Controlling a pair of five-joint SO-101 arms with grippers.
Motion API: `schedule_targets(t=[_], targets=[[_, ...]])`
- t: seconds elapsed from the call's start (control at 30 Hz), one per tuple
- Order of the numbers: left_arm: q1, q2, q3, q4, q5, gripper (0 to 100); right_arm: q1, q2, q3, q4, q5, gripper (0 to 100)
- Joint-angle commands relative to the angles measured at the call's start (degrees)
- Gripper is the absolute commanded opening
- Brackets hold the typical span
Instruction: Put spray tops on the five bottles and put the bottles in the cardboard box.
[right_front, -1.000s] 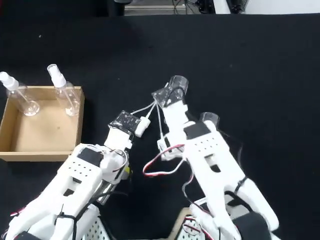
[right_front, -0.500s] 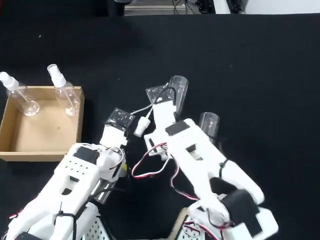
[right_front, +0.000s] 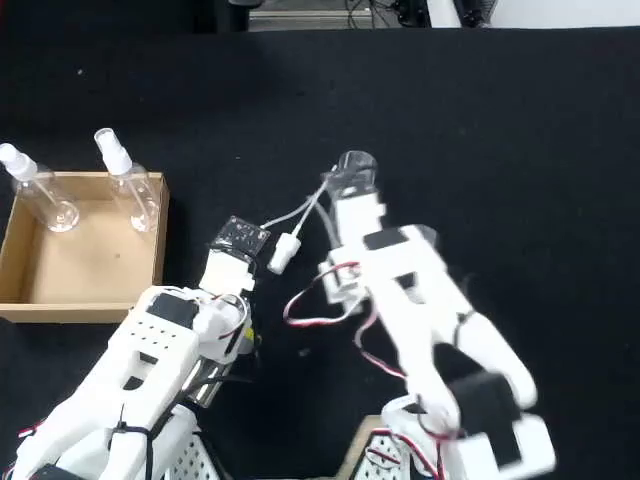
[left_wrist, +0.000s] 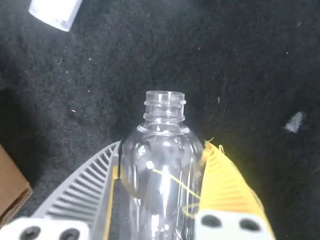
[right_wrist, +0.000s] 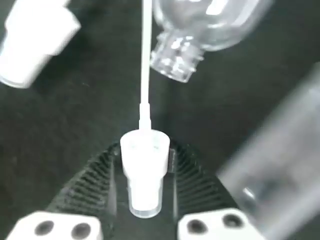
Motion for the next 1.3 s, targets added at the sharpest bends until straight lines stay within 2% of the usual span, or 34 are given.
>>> schedule_targets(t=[0.0,0.17,0.37,0.5,0.7,0.87,0.97,1.07,1.13,1.2,1.27], targets=[[-1.36,0.26,0.84,-0.88,-0.35,3,5.27,-14.11,-6.99,13.27,7.47,1.1],[-1.36,0.26,0.84,-1.05,-0.35,3,11.6,-27.47,-15.69,28.22,17.23,1.1],[-1.71,0.26,0.92,-0.97,-0.35,3,29.8,-31.52,-17.19,28.4,18.73,1.1],[-1.36,0.26,0.92,-1.05,-0.35,3,42.29,-27.38,-15.43,24.18,17.93,1.1],[-1.54,0.26,0.92,-0.88,-0.35,3,54.07,-17.1,-8.57,13.19,5.27,1.5],[-1.54,0.26,0.92,-0.97,-0.35,3,54.15,-11.82,-3.74,3.87,-6.07,2.6],[-1.71,0.26,0.92,-0.88,-0.35,3,51.08,-10.24,-3.47,3.16,-8.97,14.1],[-1.71,0.26,0.92,-0.88,-0.35,3,48.18,-10.15,-3.65,3.87,-9.49,28.8],[-1.71,0.26,0.92,-0.79,-0.35,3,46.42,-10.15,-4.26,4.66,-9.23,34.4],[-1.71,0.26,0.92,-0.79,-0.35,3,45.27,-10.15,-5.93,7.03,-7.82,34.0],[-1.71,0.26,0.92,-0.79,-0.35,3,44.66,-10.15,-9.1,10.64,-0.79,31.3]])
